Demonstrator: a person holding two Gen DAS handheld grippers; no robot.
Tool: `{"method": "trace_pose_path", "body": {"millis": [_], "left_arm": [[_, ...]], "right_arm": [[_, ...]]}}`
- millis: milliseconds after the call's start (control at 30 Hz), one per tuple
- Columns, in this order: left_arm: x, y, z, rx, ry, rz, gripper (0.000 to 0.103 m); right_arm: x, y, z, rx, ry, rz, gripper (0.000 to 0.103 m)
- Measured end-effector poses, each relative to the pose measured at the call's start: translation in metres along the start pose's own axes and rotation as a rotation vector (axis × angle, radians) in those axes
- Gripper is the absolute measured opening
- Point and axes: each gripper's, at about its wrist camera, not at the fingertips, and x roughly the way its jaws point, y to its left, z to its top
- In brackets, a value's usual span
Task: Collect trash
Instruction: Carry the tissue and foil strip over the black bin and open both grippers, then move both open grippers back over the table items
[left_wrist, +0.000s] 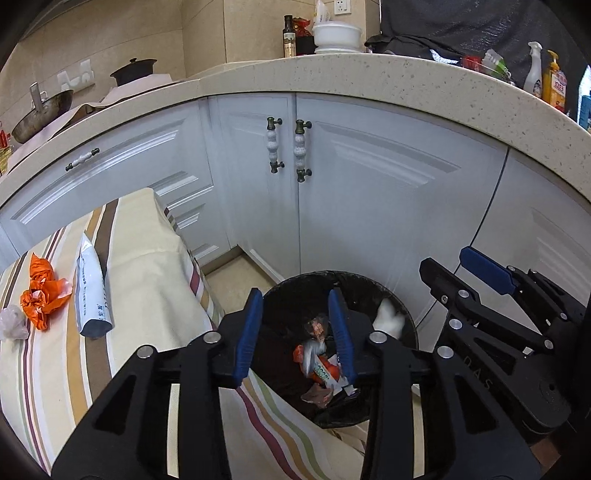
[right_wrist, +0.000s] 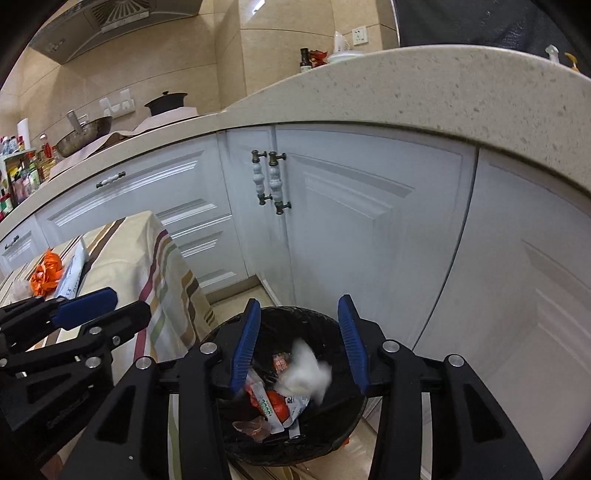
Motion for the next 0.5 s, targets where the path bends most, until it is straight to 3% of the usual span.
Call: {"method": "trace_pose_path", "body": {"millis": [267,500], "left_arm": [[-0.025,0.023,0.001,-0.038,-0.047,0.011,0.051],[-0.069,0.075,-0.008,-0.097,-0.115,0.084,0.057]], "right_arm": [[-0.016,0.015,0.006,0.005,-0.033,0.01,0.048],[-0.037,0.055,0.018,-0.023,-0.088,0.06,0.056]]}}
